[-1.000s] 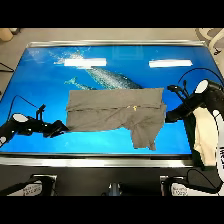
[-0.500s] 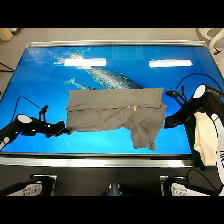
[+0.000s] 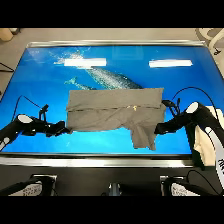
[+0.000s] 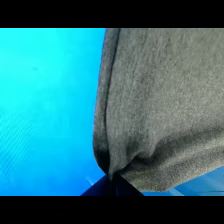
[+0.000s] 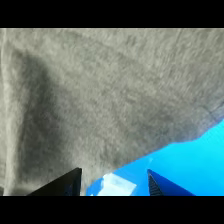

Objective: Fold the shirts.

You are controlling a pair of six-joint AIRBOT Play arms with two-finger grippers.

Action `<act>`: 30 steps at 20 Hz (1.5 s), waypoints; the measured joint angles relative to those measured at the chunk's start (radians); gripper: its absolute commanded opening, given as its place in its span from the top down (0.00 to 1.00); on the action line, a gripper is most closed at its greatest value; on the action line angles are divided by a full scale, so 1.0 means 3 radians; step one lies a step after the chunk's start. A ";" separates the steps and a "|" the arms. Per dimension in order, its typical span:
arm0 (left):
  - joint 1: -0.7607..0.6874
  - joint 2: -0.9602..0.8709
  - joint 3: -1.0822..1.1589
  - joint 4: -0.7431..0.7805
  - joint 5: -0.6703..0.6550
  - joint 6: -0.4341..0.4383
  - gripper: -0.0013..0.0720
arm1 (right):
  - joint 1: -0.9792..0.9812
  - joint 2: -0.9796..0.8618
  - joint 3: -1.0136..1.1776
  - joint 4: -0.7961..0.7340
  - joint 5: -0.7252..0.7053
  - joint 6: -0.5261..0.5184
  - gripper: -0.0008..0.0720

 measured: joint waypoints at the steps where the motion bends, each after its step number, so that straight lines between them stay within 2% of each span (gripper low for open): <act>1: 0.0000 0.0004 0.0004 -0.0004 -0.0001 -0.0001 0.95 | 0.0000 -0.0004 -0.0029 0.0023 -0.0067 0.0031 0.51; 2: 0.0000 0.0008 0.0011 -0.0005 -0.0001 0.0000 0.95 | 0.0000 -0.0008 -0.0056 0.0036 -0.0128 0.0060 0.53; 3: 0.0000 0.0011 0.0018 -0.0005 -0.0003 0.0000 0.95 | 0.0000 -0.0011 -0.0074 0.0047 -0.0184 0.0090 0.63; 7: 0.0000 0.0013 0.0037 -0.0006 -0.0003 0.0000 0.95 | 0.0000 -0.0018 -0.0111 0.0080 -0.0333 0.0245 0.64; 12: 0.0000 0.0013 0.0042 -0.0008 0.0056 -0.0001 0.95 | 0.0000 -0.0019 -0.0123 0.0080 -0.0294 0.0374 0.66; 13: 0.0000 0.0013 0.0042 -0.0006 0.0060 -0.0001 0.95 | -0.0001 -0.0024 -0.0127 0.0081 -0.0294 0.0409 0.74; 14: 0.0000 0.0013 0.0042 -0.0008 0.0065 -0.0001 0.95 | -0.0004 -0.0033 -0.0136 0.0081 -0.0303 0.0443 0.93; 15: 0.0000 0.0013 0.0042 -0.0008 0.0071 -0.0001 0.95 | -0.0004 -0.0050 -0.0149 0.0080 -0.0326 0.0470 0.95; 19: 0.0000 0.0033 0.0076 -0.0005 0.0071 0.0008 0.95 | 0.0003 -0.0041 -0.0113 0.0056 -0.0399 0.0487 0.96; 24: -0.0001 0.0233 0.0610 -0.0006 -0.0062 0.0205 0.96 | 0.0000 0.0266 0.0456 0.0081 -0.0355 0.0108 0.96; 27: -0.0022 0.0128 0.1100 -0.0008 -0.0056 0.0141 0.95 | 0.0003 0.0220 0.0867 0.0094 -0.0542 0.0013 0.96; 30: -0.0038 -0.0282 0.1606 -0.0017 -0.0009 -0.0033 0.95 | 0.0003 -0.0088 0.1186 0.0172 -0.0852 -0.0024 0.96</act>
